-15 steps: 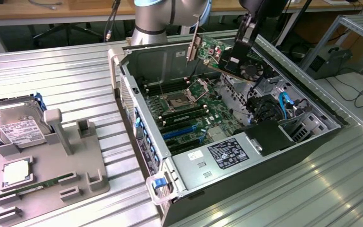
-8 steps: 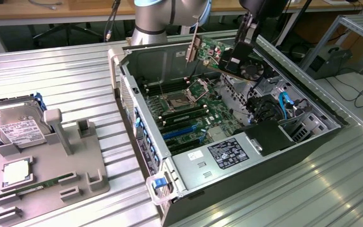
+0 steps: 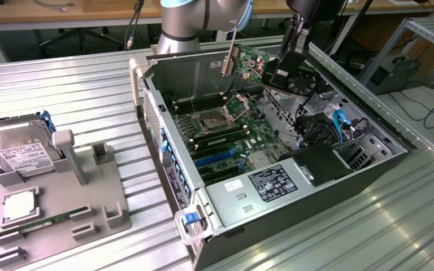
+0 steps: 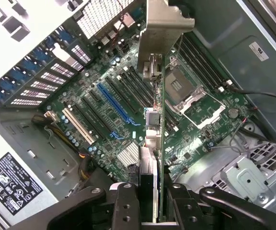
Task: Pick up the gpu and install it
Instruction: 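Insert the gpu into the slot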
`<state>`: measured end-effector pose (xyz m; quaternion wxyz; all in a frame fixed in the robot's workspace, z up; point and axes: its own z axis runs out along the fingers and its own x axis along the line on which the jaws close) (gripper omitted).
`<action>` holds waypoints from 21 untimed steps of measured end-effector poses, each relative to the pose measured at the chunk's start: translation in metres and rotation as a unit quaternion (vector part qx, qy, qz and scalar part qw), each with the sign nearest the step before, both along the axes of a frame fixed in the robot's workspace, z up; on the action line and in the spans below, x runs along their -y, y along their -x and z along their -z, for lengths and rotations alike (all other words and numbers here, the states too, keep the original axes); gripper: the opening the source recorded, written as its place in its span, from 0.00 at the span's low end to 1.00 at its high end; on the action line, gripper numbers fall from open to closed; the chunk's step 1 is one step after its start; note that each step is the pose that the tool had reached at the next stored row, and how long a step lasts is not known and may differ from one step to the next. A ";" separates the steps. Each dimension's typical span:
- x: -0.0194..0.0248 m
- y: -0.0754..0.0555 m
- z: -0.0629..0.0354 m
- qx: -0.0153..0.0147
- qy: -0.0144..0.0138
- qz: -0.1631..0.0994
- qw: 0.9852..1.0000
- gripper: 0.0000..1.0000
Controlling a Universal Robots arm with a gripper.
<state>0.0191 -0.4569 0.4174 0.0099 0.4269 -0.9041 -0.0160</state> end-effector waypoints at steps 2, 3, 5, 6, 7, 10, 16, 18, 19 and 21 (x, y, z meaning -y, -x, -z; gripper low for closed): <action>0.0001 0.000 0.0000 0.000 0.000 -0.008 1.000 0.27; 0.0001 0.000 -0.0001 0.000 0.000 -0.012 1.000 0.27; 0.0002 0.000 0.0000 0.000 0.000 -0.025 1.000 0.27; 0.0002 0.000 0.0001 0.000 0.000 -0.032 0.999 0.27; 0.0002 0.000 0.0001 0.000 0.000 -0.038 0.999 0.27; 0.0002 0.000 0.0002 0.000 0.000 -0.065 0.998 0.27; 0.0002 0.000 0.0004 0.000 0.000 -0.117 0.993 0.27; 0.0002 0.000 0.0005 0.000 0.000 -0.133 0.991 0.27; 0.0002 0.000 0.0005 0.000 0.000 -0.142 0.990 0.27; 0.0002 0.000 0.0006 0.000 0.000 -0.160 0.987 0.27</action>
